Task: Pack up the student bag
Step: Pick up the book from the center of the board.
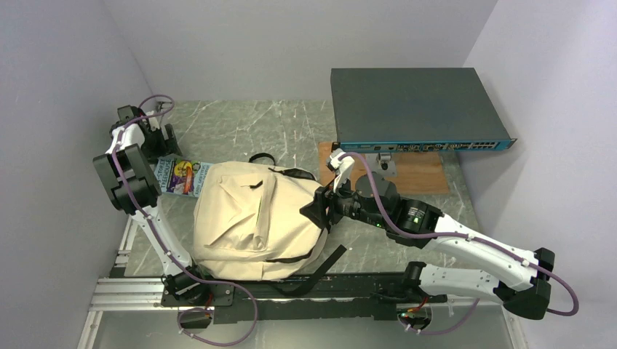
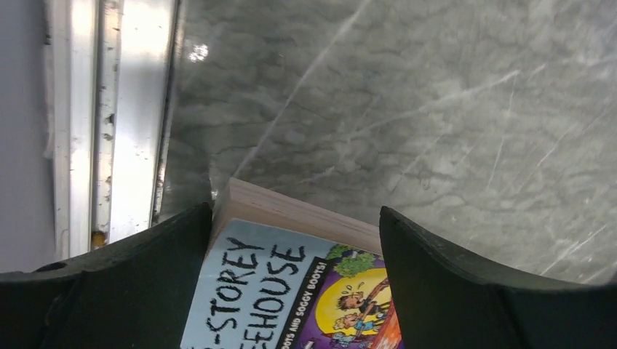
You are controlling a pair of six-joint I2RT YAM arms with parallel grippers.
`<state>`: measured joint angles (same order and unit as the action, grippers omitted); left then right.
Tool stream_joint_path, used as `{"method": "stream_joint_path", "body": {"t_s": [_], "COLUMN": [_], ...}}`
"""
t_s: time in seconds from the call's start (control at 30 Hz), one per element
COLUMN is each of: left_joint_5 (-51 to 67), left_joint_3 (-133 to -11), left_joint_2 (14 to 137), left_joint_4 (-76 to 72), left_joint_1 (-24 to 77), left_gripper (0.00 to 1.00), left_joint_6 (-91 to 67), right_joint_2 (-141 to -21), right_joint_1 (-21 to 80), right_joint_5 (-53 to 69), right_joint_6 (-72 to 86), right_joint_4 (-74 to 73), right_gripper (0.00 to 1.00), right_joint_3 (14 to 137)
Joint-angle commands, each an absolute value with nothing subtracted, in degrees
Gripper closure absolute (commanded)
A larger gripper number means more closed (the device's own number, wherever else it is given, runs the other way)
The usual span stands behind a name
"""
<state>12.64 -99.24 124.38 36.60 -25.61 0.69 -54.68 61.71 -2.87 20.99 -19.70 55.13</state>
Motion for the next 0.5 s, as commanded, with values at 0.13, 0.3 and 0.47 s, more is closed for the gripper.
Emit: {"method": "stream_joint_path", "body": {"t_s": [0.13, 0.3, 0.47], "left_joint_5": [19.7, 20.1, 22.8], "left_joint_3": [-96.7, -92.1, -91.0], "left_joint_2": [122.2, 118.4, 115.8], "left_joint_4": [41.0, 42.4, 42.9], "left_joint_1": [-24.0, -23.2, -22.3], "left_gripper": [0.29, 0.59, 0.92], "left_joint_6": [3.2, 2.8, 2.4], "right_joint_2": [-53.7, -53.2, -53.2], "right_joint_1": [61.8, 61.8, 61.8], "right_joint_5": [-1.9, -1.3, -0.8], "right_joint_6": [21.3, 21.7, 21.9], "right_joint_4": [-17.3, -15.7, -14.4], "right_gripper": [0.4, 0.4, 0.41], "right_joint_3": [56.1, 54.6, 53.7]}}
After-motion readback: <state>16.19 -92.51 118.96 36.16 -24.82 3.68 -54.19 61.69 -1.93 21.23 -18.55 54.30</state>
